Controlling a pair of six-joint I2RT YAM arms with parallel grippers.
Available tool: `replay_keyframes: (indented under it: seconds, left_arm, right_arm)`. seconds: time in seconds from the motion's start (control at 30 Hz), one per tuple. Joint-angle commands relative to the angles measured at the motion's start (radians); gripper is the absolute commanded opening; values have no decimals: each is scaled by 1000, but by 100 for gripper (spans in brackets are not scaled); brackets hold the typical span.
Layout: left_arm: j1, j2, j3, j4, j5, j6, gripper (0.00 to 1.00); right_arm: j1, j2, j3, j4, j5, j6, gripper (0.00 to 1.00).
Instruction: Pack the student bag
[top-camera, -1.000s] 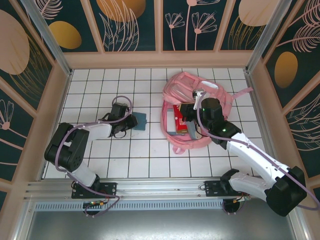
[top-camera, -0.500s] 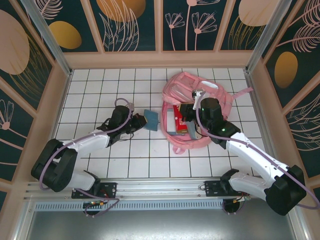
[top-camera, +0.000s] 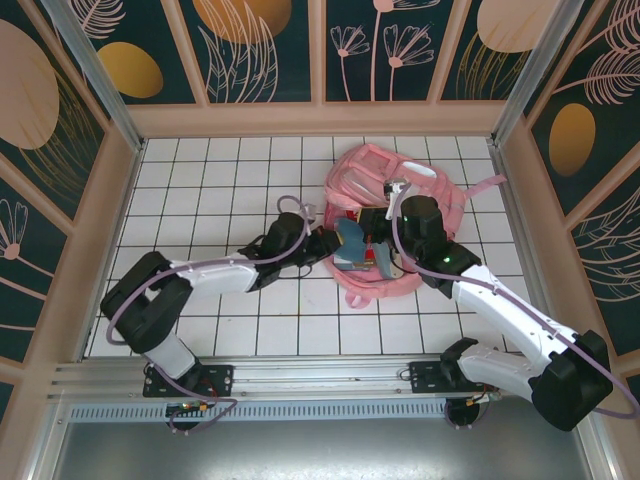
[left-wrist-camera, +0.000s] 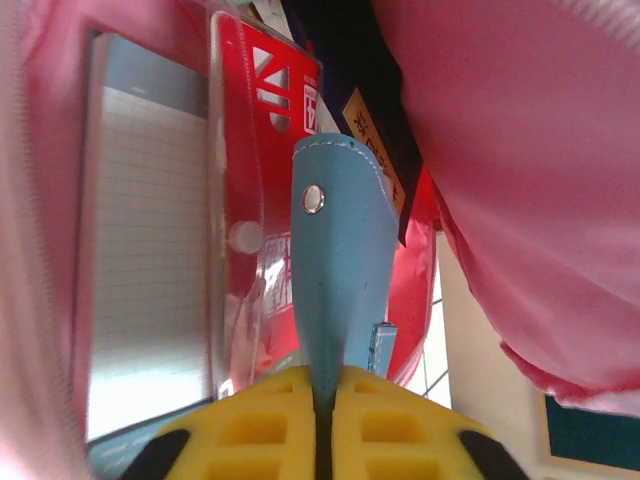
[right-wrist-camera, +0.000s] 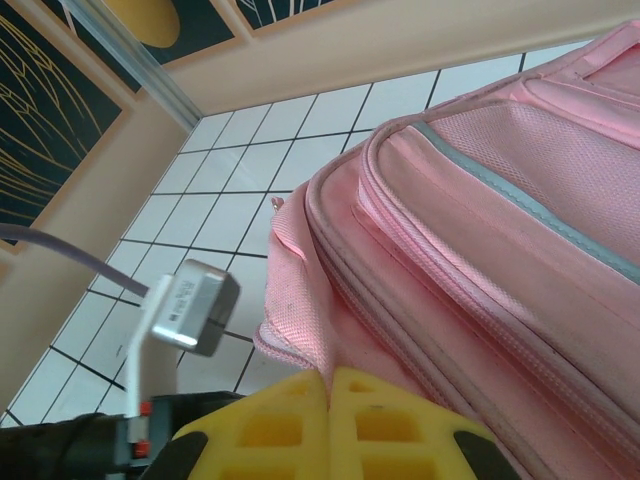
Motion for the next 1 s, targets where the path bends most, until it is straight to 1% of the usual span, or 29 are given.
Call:
replay_keyframes:
  seconds: [0.0, 0.03, 0.1, 0.13, 0.2, 0.23, 0.37, 0.47, 0.57, 0.63, 0.67, 0.73, 0.83, 0.9, 0.97]
  left_arm:
    - [-11, 50, 98, -35, -81, 24, 26]
    - [-13, 94, 127, -85, -102, 42, 38]
    - [-14, 124, 144, -155, -120, 69, 55]
    - [-14, 126, 143, -178, -134, 78, 61]
    - [-13, 108, 143, -205, -162, 92, 68]
    - [-15, 92, 137, -215, -177, 103, 69]
    - [-13, 6, 111, -274, -223, 146, 70]
    - [-14, -47, 98, -337, -263, 167, 68]
    - [-14, -67, 97, -426, -338, 190, 67]
    - [-14, -50, 114, -485, -394, 214, 66]
    - [-14, -35, 126, -501, -404, 228, 66]
    - [-13, 14, 143, -523, -407, 253, 65]
    - [-14, 109, 223, -527, -385, 278, 61]
    - [-14, 158, 260, -531, -377, 282, 56]
    - [-13, 189, 286, -529, -350, 278, 48]
  right_arm:
    - [12, -33, 46, 54, 4, 4, 0]
    - [11, -35, 44, 52, 7, 1, 0]
    - [12, -40, 42, 45, 13, -1, 0]
    - [12, -42, 42, 44, 17, -2, 0]
    - [12, -46, 35, 42, 23, -3, 0]
    - [12, -46, 33, 43, 24, -3, 0]
    - [11, -36, 25, 54, 26, -2, 0]
    - [11, -27, 26, 59, 22, -1, 0]
    - [11, -26, 21, 65, 18, 3, 0]
    - [11, -26, 22, 66, 19, 4, 0]
    - [11, -29, 22, 64, 18, 4, 0]
    - [11, -29, 25, 60, 18, 5, 0]
    - [11, -35, 28, 53, 20, 7, 0]
    - [12, -40, 29, 44, 24, 6, 0]
    - [12, -46, 35, 29, 31, 0, 0]
